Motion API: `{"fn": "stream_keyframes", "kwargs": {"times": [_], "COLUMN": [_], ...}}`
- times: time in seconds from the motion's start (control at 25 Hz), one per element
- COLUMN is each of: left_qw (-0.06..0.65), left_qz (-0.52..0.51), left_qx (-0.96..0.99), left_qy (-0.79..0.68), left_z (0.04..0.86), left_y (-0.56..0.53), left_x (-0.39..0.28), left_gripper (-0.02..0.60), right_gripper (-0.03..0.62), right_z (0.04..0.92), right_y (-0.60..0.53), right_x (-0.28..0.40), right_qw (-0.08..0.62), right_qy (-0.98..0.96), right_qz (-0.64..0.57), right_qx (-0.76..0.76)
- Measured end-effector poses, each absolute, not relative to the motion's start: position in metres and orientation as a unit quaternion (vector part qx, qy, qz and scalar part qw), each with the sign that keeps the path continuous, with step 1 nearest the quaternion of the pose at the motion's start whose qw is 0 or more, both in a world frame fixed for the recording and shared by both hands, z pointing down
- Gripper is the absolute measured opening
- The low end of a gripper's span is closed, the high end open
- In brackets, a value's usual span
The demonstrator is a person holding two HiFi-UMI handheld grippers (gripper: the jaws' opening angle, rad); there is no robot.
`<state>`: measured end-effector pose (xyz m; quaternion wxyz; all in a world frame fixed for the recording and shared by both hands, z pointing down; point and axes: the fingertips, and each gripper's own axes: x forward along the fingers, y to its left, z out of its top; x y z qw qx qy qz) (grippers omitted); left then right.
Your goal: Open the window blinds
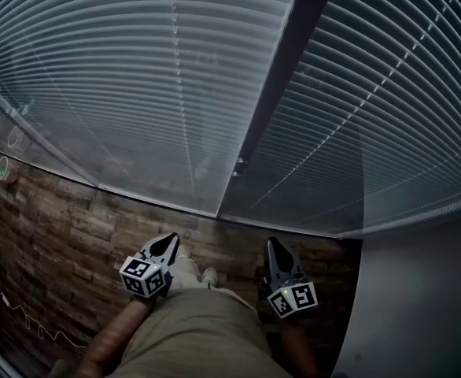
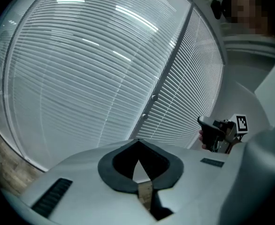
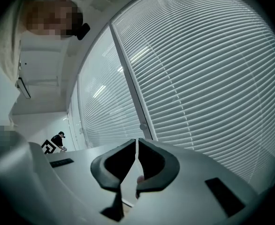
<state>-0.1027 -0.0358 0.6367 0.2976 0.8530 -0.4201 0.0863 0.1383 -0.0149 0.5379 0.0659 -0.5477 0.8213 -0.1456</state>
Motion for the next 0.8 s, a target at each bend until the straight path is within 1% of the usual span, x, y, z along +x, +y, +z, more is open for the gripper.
{"fn": "stream_keyframes", "kwargs": {"times": [0.2, 0.56, 0.8], "left_qw": [0.290, 0.293, 0.293], "left_qz": [0.083, 0.091, 0.089], "left_qx": [0.865, 0.874, 0.885], "left_qy": [-0.401, -0.376, -0.351], "left_z": [0.620, 0.634, 0.626], "left_y": [-0.063, -0.110, -0.142], "left_x": [-0.112, -0.131, -0.133], "left_gripper": [0.012, 0.012, 0.012], "right_gripper": [0.009, 0.009, 0.009], "right_z": [0.523, 0.535, 0.533], "right_y": [-0.032, -0.071, -0.091], "right_x": [0.120, 0.089, 0.083], "right_qw": [0.063, 0.054, 0.041], "right_qy": [0.817, 0.808, 0.793], "right_qz": [-0.139, -0.130, -0.133], "right_qx": [-0.556, -0.573, -0.593]}}
